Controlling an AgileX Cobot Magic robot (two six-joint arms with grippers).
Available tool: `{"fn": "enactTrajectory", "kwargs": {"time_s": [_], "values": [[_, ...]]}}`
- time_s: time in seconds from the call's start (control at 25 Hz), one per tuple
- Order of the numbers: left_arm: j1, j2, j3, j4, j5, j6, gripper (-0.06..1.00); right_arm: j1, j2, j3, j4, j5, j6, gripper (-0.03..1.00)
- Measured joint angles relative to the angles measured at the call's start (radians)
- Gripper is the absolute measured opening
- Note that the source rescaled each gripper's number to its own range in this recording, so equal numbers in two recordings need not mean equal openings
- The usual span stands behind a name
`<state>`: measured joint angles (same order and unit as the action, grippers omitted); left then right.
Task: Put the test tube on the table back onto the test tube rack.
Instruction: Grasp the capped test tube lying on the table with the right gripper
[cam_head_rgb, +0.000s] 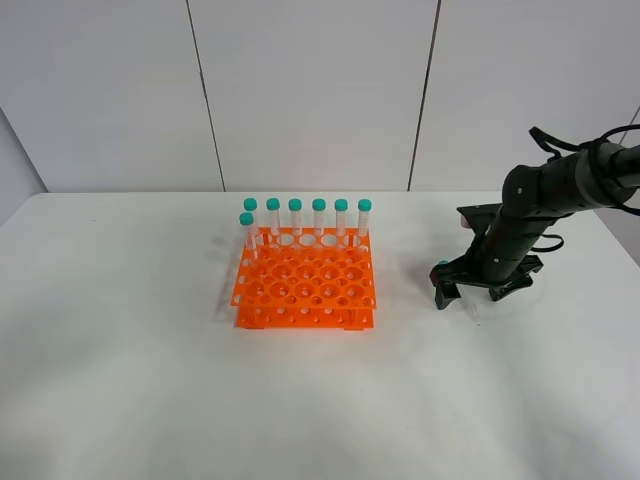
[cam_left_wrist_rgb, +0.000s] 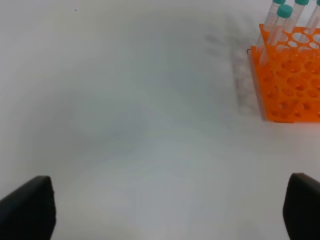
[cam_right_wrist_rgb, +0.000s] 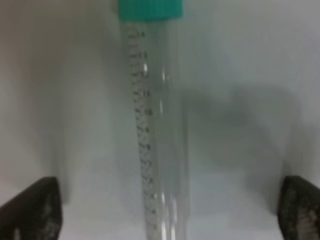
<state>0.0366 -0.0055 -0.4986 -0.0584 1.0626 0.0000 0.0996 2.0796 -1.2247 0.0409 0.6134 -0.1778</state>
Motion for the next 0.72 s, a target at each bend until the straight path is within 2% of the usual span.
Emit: {"fn": "enactTrajectory", "kwargs": {"time_s": [0.08, 0.16, 0.2, 0.28, 0.32, 0.36, 0.48, 0.72], "values": [[0.0, 0.0, 0.0, 0.0, 0.0, 0.0, 1.0, 0.0, 0.0, 0.0, 0.006, 0.001, -0.001, 0.83], [0.0, 0.0, 0.0, 0.0, 0.0, 0.0, 1.0, 0.0, 0.001, 0.0, 0.007, 0.001, -0.001, 0.63], [0.0, -0.001, 0.0, 0.0, 0.0, 0.0, 1.0, 0.0, 0.002, 0.0, 0.007, 0.001, -0.001, 0.46], [0.0, -0.001, 0.0, 0.0, 0.0, 0.0, 1.0, 0.0, 0.002, 0.0, 0.007, 0.006, -0.001, 0.05], [0.0, -0.001, 0.0, 0.0, 0.0, 0.0, 1.0, 0.0, 0.002, 0.0, 0.007, 0.008, -0.001, 0.0], [0.0, -0.001, 0.0, 0.0, 0.0, 0.0, 1.0, 0.0, 0.002, 0.0, 0.007, 0.011, -0.004, 0.03], [0.0, -0.001, 0.0, 0.0, 0.0, 0.0, 1.0, 0.0, -0.003, 0.0, 0.007, 0.03, -0.015, 0.02], [0.0, -0.001, 0.0, 0.0, 0.0, 0.0, 1.0, 0.0, -0.167, 0.0, 0.011, 0.14, -0.066, 0.02]]}}
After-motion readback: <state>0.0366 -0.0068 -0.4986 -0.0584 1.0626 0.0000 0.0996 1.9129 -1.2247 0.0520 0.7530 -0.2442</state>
